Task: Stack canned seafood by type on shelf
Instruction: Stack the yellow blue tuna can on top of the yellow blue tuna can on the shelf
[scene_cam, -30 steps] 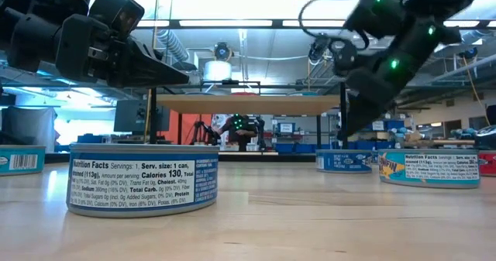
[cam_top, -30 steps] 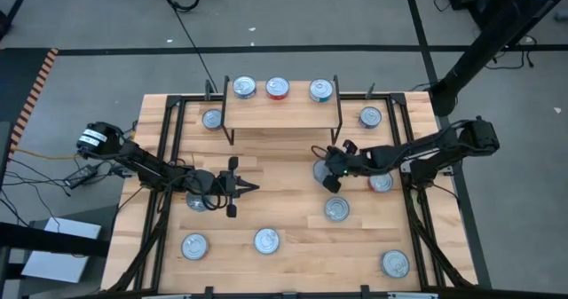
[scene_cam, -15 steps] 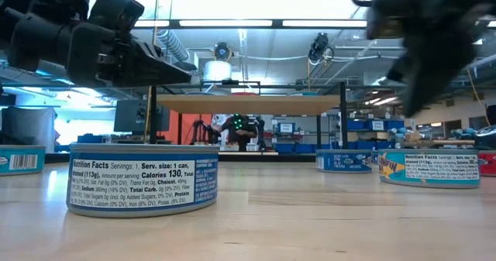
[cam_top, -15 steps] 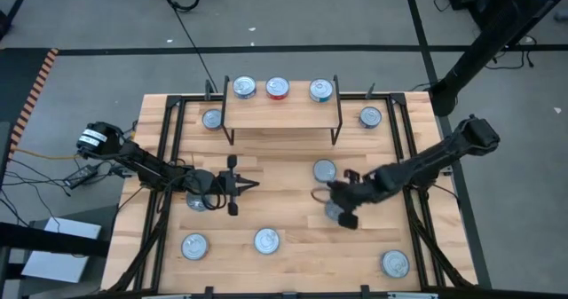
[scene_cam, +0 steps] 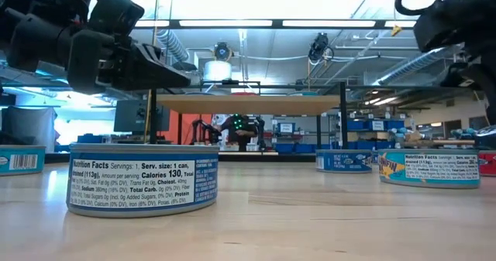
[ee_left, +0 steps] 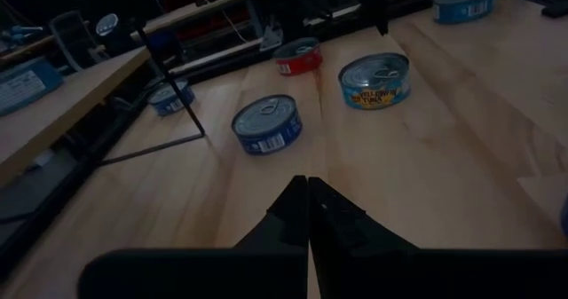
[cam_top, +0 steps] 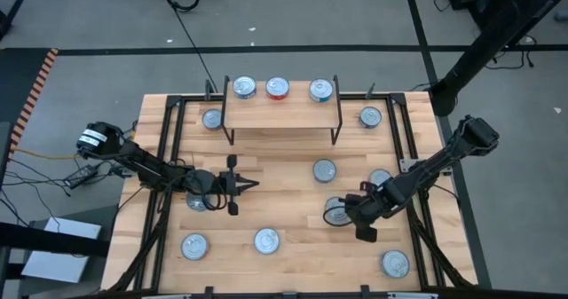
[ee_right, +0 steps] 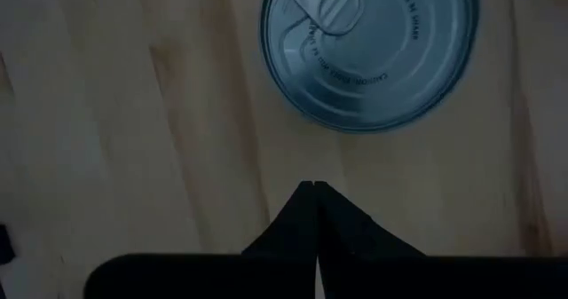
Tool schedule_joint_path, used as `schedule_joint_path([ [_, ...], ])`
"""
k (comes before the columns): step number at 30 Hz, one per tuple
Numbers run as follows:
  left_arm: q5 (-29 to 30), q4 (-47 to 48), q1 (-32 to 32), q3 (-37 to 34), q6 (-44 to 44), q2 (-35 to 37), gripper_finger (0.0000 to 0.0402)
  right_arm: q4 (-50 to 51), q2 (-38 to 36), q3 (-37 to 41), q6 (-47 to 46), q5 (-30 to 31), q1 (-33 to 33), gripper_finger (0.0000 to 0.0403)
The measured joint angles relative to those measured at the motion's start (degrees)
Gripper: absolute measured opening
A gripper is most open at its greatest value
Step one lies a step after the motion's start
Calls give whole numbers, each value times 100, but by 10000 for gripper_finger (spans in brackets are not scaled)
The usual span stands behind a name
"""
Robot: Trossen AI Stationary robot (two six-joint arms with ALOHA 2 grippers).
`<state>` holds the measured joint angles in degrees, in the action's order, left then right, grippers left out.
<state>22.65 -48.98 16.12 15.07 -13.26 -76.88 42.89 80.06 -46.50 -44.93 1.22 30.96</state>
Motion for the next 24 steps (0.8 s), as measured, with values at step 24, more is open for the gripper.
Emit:
schedule_joint_path([
  [24, -2, -88, 0, 2, 171, 0, 5, -1001, 1404, -138, 1058, 1074, -562, 5],
])
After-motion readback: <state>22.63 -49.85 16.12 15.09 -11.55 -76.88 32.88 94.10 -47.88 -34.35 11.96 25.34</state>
